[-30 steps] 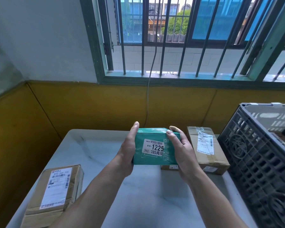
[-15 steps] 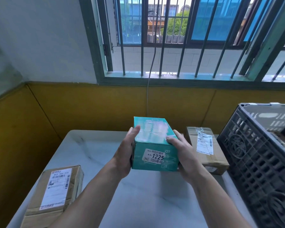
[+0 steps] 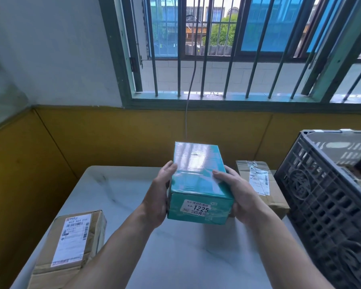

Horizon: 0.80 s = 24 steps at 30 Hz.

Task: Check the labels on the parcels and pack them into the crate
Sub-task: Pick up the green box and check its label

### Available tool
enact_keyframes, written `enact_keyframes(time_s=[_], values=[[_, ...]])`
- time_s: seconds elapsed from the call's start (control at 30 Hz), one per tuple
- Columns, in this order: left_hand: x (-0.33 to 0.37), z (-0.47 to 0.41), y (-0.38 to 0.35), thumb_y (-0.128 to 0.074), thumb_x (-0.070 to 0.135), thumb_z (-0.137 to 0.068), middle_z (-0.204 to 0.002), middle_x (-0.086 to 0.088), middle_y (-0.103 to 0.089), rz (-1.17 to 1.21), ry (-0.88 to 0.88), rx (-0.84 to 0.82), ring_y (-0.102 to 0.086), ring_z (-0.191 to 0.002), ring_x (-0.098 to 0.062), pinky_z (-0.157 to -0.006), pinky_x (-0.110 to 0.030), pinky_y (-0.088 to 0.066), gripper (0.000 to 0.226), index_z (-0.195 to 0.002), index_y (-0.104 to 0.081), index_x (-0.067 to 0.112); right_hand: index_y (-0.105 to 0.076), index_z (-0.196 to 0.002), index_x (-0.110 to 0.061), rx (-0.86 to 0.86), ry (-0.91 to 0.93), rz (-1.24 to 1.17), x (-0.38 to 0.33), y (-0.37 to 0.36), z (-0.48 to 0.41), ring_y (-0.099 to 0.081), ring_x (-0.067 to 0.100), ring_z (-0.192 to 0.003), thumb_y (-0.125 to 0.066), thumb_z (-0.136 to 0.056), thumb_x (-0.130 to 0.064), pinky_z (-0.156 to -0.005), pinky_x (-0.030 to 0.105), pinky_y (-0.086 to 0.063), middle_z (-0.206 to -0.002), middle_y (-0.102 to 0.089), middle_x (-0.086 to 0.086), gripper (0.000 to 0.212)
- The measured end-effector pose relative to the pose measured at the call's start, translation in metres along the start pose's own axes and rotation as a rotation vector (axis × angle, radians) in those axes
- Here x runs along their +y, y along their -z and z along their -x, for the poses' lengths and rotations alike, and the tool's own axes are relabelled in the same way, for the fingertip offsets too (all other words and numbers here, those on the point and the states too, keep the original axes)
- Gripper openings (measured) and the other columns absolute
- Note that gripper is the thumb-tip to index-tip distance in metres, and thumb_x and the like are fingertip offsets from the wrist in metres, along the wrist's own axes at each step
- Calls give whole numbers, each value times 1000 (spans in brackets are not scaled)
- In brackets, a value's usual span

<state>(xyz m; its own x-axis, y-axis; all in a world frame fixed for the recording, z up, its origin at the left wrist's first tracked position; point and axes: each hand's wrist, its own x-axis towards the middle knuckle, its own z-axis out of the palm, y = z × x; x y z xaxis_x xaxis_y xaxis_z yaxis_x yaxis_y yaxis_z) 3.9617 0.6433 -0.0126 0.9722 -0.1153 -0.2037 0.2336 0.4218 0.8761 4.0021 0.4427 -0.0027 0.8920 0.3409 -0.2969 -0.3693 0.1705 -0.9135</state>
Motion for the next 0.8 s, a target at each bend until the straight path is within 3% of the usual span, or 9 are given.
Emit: enact_keyframes(time_s=[0.07, 0.17, 0.27, 0.4, 0.53, 0.6, 0.73, 0.8], values=[[5, -2, 1, -56, 48, -98, -139, -16, -64, 16, 37, 48, -63, -125, -43, -108, -67, -44, 58, -148, -47, 20, -59, -124, -27, -5, 28, -16, 6, -3, 1, -76, 27, -84, -72, -87, -22, -67, 42, -60, -108, -78, 7, 40], [8, -3, 3, -60, 41, -98, -127, -16, -71, -19, 54, 48, -71, -111, -42, -85, -50, -62, 52, -142, -47, 16, -51, -131, -31, -21, 52, -64, 17, -6, 1, -75, 33, -95, -79, -79, -19, -69, 42, -64, -116, -75, 8, 60], [5, -1, 5, -64, 29, -96, -122, -16, -73, -26, 50, 65, -74, -102, -38, -72, -42, -65, 49, -140, -47, 15, -43, -143, -30, 4, 60, -83, 20, -5, 0, -72, 35, -105, -77, -78, -25, -78, 45, -63, -124, -72, 8, 73], [-1, 2, 5, -68, 31, -85, -126, -14, -71, -45, -7, 27, -72, -108, -39, -77, -44, -64, 60, -140, -47, 21, -31, -152, -35, 63, 34, -21, 14, -2, -4, -70, 34, -111, -73, -86, -43, -95, 61, -54, -128, -70, 6, 79], [-2, 1, 1, -66, 35, -85, -131, -14, -68, -104, -24, 25, -71, -111, -39, -82, -48, -63, 75, -152, -36, 23, -33, -153, -32, 87, 100, 22, 12, -5, -4, -75, 30, -99, -72, -89, -33, -81, 49, -62, -122, -73, 5, 75], [2, -2, 0, -67, 41, -87, -136, -16, -64, -89, 10, 46, -70, -113, -40, -83, -50, -61, 83, -158, -26, 25, -34, -152, -32, 100, 126, 5, 15, -5, -3, -75, 30, -99, -71, -91, -28, -82, 49, -61, -122, -73, 5, 71], [5, -7, -1, -59, 43, -99, -126, -16, -71, -120, 27, 70, -70, -111, -42, -91, -57, -59, 56, -147, -42, 21, -39, -149, -34, 58, 134, -26, 20, -6, 1, -75, 33, -98, -75, -87, -22, -71, 44, -63, -123, -72, 6, 73], [2, -8, -1, -59, 40, -100, -122, -16, -73, -107, 14, 86, -71, -109, -42, -92, -58, -58, 46, -141, -47, 22, -36, -151, -33, 51, 135, -27, 20, -6, 2, -73, 35, -101, -79, -84, -24, -75, 46, -62, -129, -68, 10, 79]])
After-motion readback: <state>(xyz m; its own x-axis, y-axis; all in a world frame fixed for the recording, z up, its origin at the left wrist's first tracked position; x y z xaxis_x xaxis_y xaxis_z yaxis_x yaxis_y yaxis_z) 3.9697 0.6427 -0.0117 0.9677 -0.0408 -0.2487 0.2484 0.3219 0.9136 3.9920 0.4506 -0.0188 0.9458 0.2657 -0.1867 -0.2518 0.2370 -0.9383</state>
